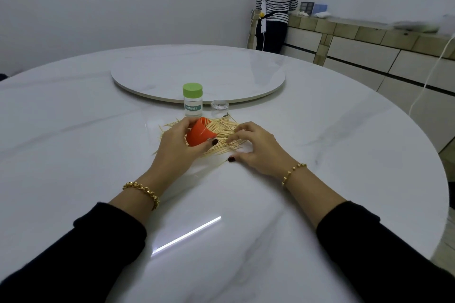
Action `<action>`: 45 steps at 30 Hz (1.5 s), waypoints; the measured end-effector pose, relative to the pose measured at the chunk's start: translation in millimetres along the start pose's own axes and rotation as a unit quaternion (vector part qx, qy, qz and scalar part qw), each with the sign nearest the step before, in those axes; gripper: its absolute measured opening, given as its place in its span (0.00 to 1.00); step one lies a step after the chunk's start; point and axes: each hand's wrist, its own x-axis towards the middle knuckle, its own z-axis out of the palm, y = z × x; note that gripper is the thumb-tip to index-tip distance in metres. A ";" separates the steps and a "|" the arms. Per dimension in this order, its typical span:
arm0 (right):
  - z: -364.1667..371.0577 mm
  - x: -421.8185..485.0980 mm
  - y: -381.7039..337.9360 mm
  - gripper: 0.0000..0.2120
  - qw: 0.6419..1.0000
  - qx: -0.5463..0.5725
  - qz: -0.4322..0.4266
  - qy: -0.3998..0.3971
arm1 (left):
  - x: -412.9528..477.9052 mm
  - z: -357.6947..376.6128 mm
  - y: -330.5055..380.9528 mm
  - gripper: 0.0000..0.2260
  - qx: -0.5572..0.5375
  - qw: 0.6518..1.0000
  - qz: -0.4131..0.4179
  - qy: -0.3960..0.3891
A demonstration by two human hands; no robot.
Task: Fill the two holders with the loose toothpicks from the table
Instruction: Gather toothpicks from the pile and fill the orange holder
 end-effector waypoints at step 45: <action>4.0 42.2 -3.1 0.08 0.972 0.002 -0.064 0.225 | 6.4 -1.1 -12.5 0.24 -0.002 0.999 -0.026 0.024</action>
